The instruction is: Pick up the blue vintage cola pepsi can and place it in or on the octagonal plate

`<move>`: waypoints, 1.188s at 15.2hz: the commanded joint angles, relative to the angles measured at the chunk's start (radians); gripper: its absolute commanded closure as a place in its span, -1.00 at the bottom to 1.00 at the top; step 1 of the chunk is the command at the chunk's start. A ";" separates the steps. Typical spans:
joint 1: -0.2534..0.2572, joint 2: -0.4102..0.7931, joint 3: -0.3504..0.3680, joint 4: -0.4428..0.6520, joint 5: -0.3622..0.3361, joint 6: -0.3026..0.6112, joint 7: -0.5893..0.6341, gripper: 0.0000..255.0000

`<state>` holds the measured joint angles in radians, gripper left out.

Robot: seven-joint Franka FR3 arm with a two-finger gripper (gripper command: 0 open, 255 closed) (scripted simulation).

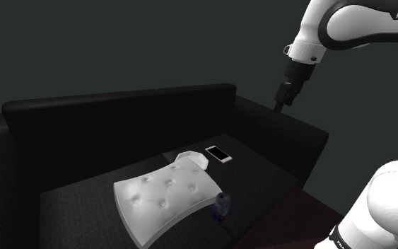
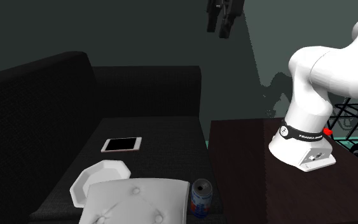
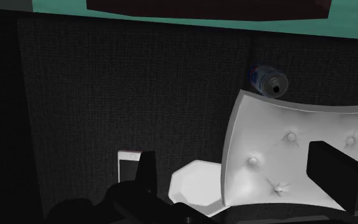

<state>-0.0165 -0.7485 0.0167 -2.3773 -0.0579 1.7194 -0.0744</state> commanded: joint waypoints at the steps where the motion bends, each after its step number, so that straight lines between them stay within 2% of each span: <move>1: 0.000 0.000 0.000 0.000 0.000 0.000 0.000 -1.00; 10: 0.033 0.009 0.127 -0.261 0.044 0.275 0.167 -1.00; 18: 0.052 0.162 0.268 -0.401 0.067 0.565 0.343 -1.00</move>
<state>0.0347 -0.6149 0.2637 -2.7603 0.0081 2.2362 0.2415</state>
